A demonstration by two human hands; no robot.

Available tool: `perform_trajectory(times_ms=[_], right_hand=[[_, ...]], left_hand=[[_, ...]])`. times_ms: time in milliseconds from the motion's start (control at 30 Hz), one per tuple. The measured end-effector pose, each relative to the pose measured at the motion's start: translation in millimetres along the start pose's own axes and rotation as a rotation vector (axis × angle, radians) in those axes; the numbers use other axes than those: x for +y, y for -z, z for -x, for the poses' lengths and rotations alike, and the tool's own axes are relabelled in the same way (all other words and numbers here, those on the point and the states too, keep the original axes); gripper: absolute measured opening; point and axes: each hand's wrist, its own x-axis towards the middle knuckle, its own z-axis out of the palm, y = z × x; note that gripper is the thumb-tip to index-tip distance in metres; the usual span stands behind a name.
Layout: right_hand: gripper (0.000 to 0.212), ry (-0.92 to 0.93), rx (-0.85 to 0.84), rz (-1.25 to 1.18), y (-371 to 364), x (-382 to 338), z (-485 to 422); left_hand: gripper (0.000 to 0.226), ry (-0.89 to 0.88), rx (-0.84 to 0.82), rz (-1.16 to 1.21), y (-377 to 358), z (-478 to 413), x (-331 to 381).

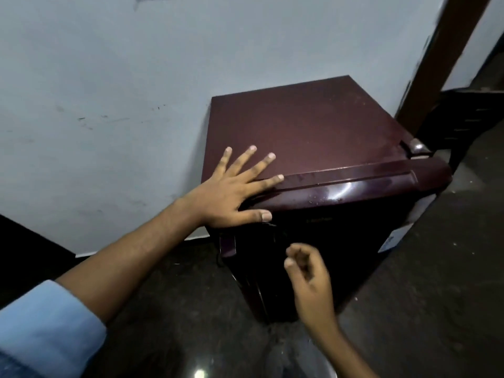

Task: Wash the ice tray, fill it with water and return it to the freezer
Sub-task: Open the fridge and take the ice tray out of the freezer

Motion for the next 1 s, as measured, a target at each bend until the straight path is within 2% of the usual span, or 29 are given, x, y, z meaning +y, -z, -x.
perform_trajectory(times_ms=[67, 167, 267, 400, 467, 600, 767, 900, 1000], right_hand=[[0.029, -0.134, -0.084, -0.046, 0.0, 22.3, 19.8], [0.027, -0.209, -0.176, 0.000, -7.8, 44.3, 35.4], [0.033, -0.253, -0.221, 0.042, -26.5, 52.3, 40.2], [0.058, -0.235, -0.304, 0.062, -36.7, 53.1, 27.0], [0.066, -0.261, -0.288, 0.063, -41.2, 52.8, 18.0], [0.047, -0.230, -0.242, 0.023, -61.4, 47.9, 0.2], [0.050, -0.107, -0.160, -0.010, -106.5, 46.4, -6.5], [0.064, -0.104, -0.063, 0.005, -131.2, 45.3, -12.8], [0.070, -0.115, 0.002, 0.021, -144.3, 45.1, -14.5]], left_hand=[[0.084, 0.026, -0.045, 0.057, -3.0, 3.1, -0.8], [0.078, 0.163, -0.104, 0.231, -4.3, 1.1, -1.9], [0.071, 0.262, 0.002, 0.374, -0.8, -4.1, -9.9], [0.074, 0.165, 0.077, 0.173, 3.0, -17.5, -35.5], [0.069, 0.092, 0.044, 0.124, 0.6, -27.9, -50.9], [0.066, -0.018, -0.083, 0.136, -9.3, -47.2, -83.8], [0.056, -0.100, -0.208, 0.221, -29.6, -58.1, -108.6], [0.057, -0.130, -0.190, 0.267, -39.6, -60.4, -114.0], [0.066, -0.139, -0.146, 0.234, -44.5, -60.3, -112.7]])
